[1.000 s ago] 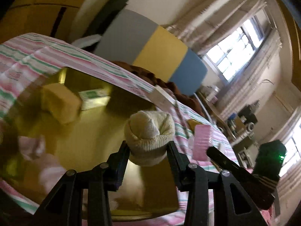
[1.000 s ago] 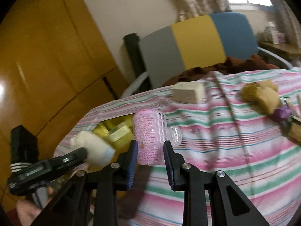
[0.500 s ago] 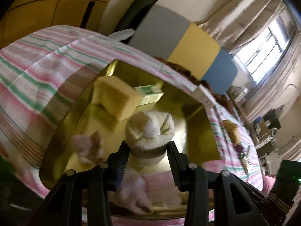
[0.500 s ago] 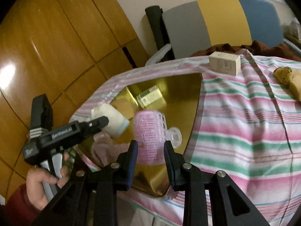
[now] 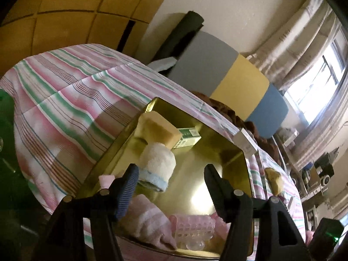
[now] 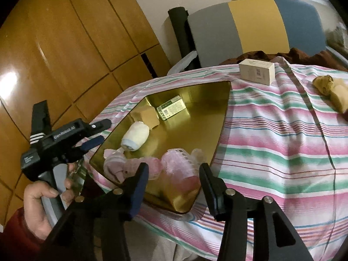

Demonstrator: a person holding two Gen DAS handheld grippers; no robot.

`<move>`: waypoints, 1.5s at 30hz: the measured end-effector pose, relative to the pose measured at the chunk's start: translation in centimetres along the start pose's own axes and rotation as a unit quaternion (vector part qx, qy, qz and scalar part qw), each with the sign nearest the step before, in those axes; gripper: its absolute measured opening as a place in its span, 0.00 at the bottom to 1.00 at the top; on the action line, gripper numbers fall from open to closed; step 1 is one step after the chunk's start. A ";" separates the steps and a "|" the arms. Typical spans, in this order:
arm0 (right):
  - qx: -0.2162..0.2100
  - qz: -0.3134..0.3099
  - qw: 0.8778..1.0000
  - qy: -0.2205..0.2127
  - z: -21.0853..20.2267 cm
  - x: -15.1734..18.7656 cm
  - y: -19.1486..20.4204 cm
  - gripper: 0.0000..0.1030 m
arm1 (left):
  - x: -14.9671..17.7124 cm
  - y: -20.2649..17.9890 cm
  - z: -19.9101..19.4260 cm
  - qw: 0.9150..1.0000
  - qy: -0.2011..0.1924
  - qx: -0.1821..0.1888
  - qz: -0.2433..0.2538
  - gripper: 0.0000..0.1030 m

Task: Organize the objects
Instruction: 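Release the knit item with the left tool while the right tool drops the pink roller in the tray, then grasp the cracker packet with the left tool while the right tool grasps the white eraser sponge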

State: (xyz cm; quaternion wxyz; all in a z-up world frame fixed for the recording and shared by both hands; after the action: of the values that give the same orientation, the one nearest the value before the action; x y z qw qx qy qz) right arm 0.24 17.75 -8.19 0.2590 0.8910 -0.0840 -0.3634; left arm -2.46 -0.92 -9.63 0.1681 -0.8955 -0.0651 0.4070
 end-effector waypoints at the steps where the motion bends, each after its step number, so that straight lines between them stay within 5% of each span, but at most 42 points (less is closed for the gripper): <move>1: 0.000 0.002 1.000 -0.001 -0.1 0.0 0.0 0.50 | 0.0 -0.2 0.0 1.000 0.001 0.000 0.001 0.66; 22: 0.013 0.047 0.998 -0.030 -1.9 -1.0 -2.8 0.55 | 2.3 -7.5 0.6 0.995 0.042 0.039 0.085 0.67; 30: 0.027 0.069 0.996 -0.048 -3.2 -1.9 -5.0 0.55 | 3.4 -12.0 0.8 0.987 0.056 0.069 0.137 0.67; 45: 0.139 0.121 0.977 -0.105 -8.3 -4.7 -18.3 0.59 | 6.4 -22.5 3.5 0.959 0.115 0.142 0.218 0.67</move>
State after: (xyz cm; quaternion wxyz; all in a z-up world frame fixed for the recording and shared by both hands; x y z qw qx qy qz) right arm 1.88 38.32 -9.90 0.1643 0.8583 -0.2674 -0.4060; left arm -0.35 22.62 -8.32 0.2068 -0.8959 0.2096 0.3327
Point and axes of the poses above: each gripper's, at about its wrist camera, not at the fingertips, and z roughly the way its jaws point, y to its left, x to its underside, the point moved 7 cm from there along z, roughly the way its jaws point, and after that the axes turned 11 degrees about z, right-handed, at the moved point
